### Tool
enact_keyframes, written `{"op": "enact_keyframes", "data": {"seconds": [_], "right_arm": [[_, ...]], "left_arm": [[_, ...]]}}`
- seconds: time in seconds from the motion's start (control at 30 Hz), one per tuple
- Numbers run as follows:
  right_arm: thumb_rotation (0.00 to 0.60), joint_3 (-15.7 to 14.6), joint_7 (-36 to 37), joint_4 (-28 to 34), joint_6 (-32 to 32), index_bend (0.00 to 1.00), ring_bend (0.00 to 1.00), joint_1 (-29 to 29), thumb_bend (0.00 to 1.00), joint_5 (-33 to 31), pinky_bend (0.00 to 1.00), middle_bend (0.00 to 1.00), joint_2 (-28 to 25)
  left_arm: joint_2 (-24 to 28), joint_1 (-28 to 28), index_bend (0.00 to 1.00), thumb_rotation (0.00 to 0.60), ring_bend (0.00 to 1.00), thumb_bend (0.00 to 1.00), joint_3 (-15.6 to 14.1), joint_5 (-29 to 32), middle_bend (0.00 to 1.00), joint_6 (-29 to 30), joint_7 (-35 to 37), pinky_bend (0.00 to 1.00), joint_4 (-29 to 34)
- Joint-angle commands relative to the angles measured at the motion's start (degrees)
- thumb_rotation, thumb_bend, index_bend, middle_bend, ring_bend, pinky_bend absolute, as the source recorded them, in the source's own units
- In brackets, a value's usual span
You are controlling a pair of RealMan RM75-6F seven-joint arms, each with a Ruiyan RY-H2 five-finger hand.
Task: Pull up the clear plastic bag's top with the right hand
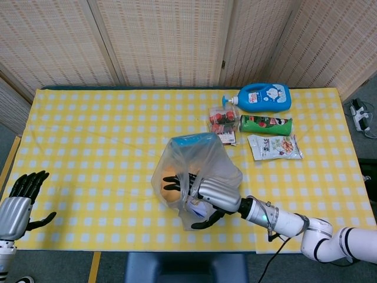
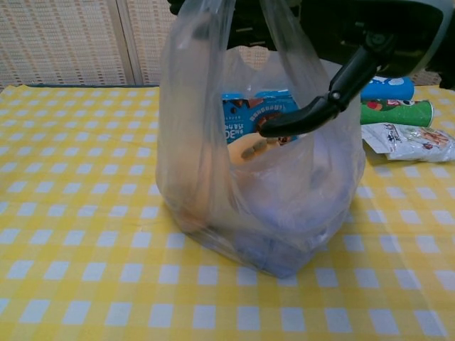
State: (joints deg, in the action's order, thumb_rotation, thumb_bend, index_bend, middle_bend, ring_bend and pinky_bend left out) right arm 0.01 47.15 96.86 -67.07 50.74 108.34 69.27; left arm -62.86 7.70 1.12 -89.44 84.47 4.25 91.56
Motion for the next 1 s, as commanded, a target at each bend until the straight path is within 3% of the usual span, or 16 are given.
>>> {"op": "enact_keyframes", "data": {"seconds": [0.03,0.47,0.77,1.0], "right_arm": [[0.600,0.1,0.5,-0.4,-0.2,0.00,0.00,0.5,0.24,-0.1,0.00,0.00,0.8],[0.600,0.2,5.8,-4.2,-4.3,0.00,0.00,1.3,0.24,0.1,0.00,0.00,4.7],[0.600,0.8,19.6,-9.2,-9.3,0.00,0.00,2.5,0.23,-0.4,0.00,0.00,8.8],[0.600,0.8,25.5,-11.8,-10.7,0.00,0.00,3.2,0.22,-1.3,0.00,0.00,10.6]], "left_arm": [[0.0,0.0,0.05,0.600,0.08,0.22,0.0,-0.1,0.11,0.1,0.0,0.00,0.0],[0.1,-0.1,0.05,0.600,0.08,0.22,0.1,0.0,0.11,0.2,0.4,0.00,-0.1],[0.0,-0.1,0.05,0.600,0.08,0.22,0.1,0.2,0.11,0.0,0.3,0.00,-0.2],[0.0,0.0,0.05,0.600,0.08,0.22,0.2,0.4,0.11,-0.2,0.4,0.00,-0.3]]}}
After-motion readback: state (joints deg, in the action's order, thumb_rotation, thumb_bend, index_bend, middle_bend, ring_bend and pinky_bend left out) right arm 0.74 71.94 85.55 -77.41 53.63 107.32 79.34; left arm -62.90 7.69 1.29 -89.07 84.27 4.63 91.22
